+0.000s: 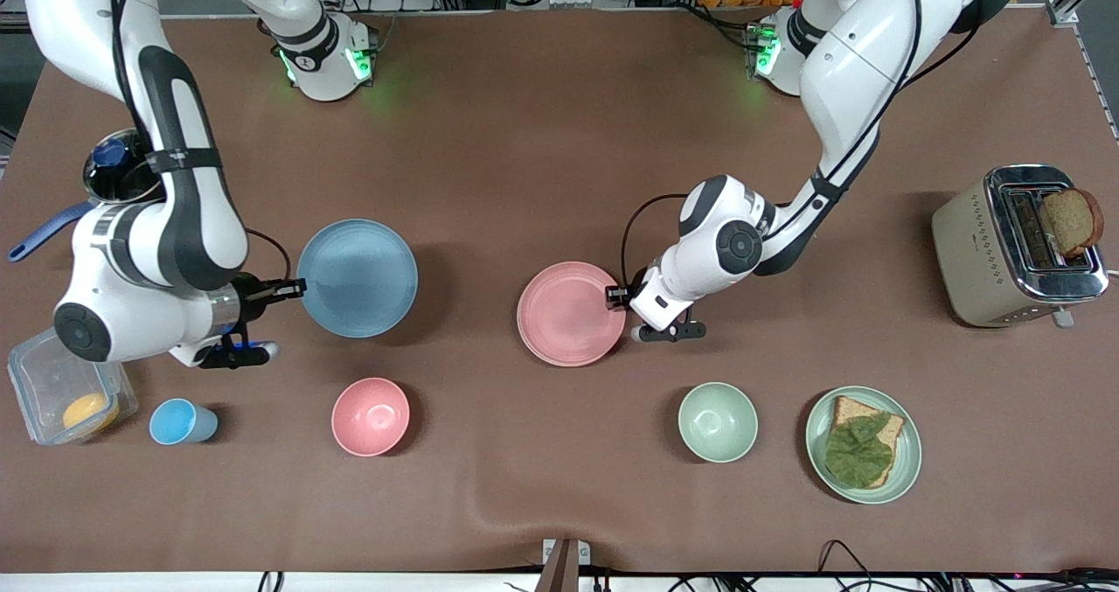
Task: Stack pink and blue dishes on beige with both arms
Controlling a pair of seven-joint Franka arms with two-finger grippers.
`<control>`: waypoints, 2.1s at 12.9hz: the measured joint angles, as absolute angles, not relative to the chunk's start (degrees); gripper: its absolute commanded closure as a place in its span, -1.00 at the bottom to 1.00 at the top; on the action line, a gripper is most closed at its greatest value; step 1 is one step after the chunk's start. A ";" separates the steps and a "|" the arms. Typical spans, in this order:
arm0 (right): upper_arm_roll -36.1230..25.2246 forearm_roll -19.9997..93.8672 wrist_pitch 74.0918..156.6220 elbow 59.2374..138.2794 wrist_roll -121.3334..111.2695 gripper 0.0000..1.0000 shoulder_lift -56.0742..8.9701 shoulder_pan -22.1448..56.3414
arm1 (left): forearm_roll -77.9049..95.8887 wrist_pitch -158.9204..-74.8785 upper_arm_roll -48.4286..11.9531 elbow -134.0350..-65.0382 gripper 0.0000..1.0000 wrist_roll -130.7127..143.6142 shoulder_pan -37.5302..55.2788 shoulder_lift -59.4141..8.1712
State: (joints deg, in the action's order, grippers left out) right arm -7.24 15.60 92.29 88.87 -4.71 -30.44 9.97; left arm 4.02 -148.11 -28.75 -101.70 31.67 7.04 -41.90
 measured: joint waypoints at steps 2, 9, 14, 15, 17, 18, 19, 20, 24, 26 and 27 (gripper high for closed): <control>-7.18 18.60 92.50 88.87 -1.60 1.00 -30.63 12.84 | 4.02 -148.36 -28.64 -100.43 -1.00 31.66 6.78 -41.38; -7.04 27.56 102.52 86.68 10.11 1.00 -36.15 24.51 | 3.39 -127.98 -27.58 -98.10 -1.00 29.86 -6.88 -20.51; -7.01 32.64 114.77 86.29 12.24 1.00 -40.08 31.43 | -1.36 -110.75 -27.30 -96.77 -1.00 21.78 -16.34 -9.09; -7.00 33.14 116.64 86.23 12.37 1.00 -40.65 32.48 | -2.11 -106.25 -27.28 -94.87 -1.00 21.55 -16.98 -8.11; -7.01 35.18 119.93 86.14 12.56 1.00 -41.79 33.97 | -2.63 -98.55 -27.28 -90.28 -1.00 21.54 -17.20 -7.22; -7.02 35.91 121.23 86.11 12.58 1.00 -42.25 34.33 | -2.72 -95.51 -27.28 -88.42 -1.00 21.54 -17.24 -7.07; -7.02 36.18 122.35 86.09 12.58 1.00 -42.72 34.53 | -2.73 -93.50 -27.28 -87.29 -1.00 21.54 -17.30 -7.00; -7.02 36.33 123.28 86.07 12.58 1.00 -43.11 34.61 | -2.75 -92.86 -27.28 -86.83 -1.00 21.54 -17.37 -6.90; -7.02 36.86 124.31 84.55 12.58 1.00 -44.68 34.78 | -2.81 -92.44 -26.88 -86.11 -1.00 21.54 -17.53 -6.13; -7.01 36.91 124.31 84.03 12.58 0.30 -45.09 35.24 | -2.82 -91.23 -26.86 -84.74 -1.00 21.40 -17.54 -5.32; -7.01 36.99 124.32 83.85 12.59 -0.71 -45.24 35.48 | -2.82 -90.57 -26.85 -84.39 -1.00 21.32 -17.54 -4.66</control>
State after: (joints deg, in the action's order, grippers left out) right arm -7.01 36.99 124.32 83.85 12.59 -45.24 35.48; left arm -2.82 -90.57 -26.85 -84.39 21.32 -17.54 -4.66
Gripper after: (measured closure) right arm 0.960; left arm 0.000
